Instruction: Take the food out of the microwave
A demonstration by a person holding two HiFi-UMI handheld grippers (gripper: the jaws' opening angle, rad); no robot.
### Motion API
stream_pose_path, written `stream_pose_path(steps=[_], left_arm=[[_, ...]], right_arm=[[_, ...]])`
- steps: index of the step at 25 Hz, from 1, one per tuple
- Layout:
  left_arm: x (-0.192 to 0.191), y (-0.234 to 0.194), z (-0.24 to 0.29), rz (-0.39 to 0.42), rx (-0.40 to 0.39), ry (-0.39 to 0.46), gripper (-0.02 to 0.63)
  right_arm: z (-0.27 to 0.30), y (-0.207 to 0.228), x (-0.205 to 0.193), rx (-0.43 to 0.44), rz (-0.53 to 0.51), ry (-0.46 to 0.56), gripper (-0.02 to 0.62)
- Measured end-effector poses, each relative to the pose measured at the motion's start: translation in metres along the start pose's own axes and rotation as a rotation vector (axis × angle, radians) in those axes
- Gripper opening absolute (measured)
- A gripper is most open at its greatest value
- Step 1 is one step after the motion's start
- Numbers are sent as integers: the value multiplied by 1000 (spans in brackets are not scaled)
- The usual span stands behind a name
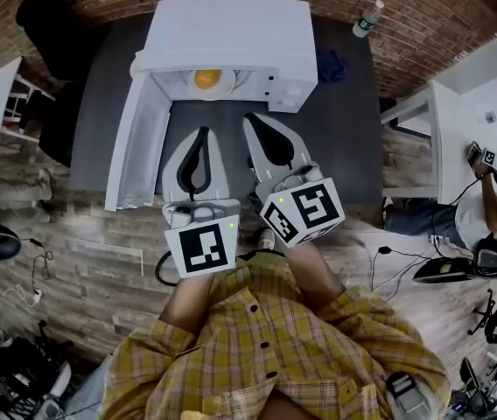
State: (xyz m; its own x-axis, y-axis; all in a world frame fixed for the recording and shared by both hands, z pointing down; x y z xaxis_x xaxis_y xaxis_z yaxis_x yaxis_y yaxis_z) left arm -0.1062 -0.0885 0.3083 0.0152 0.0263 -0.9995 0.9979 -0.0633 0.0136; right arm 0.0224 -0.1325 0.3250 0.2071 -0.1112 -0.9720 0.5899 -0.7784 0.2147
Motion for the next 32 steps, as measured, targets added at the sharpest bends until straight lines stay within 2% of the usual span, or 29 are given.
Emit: stream_pose_path(steps=[5, 10, 13, 16, 21, 26, 32], left_arm=[[-8, -10, 15, -10, -17, -11, 0], [-14, -16, 25, 0, -39, -13, 0], [-17, -22, 29, 4, -51, -22, 0], [-19, -29, 36, 7, -56, -23, 0], [-26, -36, 44, 7, -67, -37, 0], [-32, -44, 50, 3, -79, -61, 0], [-39, -47, 57, 19, -99, -71, 0]], right_arm=[[19, 7, -12, -30, 11, -4, 3], [36, 20, -33, -21, 101, 18, 3], [47, 32, -57, -18, 234, 53, 3], [58, 50, -86, -36, 412, 93, 3], [68, 79, -140, -84, 675, 138, 3], [76, 95, -184, -139, 890, 159, 3], [90, 112, -205, -170, 949, 164, 0]])
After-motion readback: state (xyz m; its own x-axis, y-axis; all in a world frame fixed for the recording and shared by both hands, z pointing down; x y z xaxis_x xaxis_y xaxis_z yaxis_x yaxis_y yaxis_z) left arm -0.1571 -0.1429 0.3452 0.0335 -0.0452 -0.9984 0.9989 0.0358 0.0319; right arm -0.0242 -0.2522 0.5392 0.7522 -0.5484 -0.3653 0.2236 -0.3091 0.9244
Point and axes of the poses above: the fingertips, and each gripper's own axes: z forward along the fingers, y to its right, x out of its top, the point moved 9 cm from there along -z, backward along the fingers, and after that the axes turned 14 degrees about x, right-handed, at the moved point
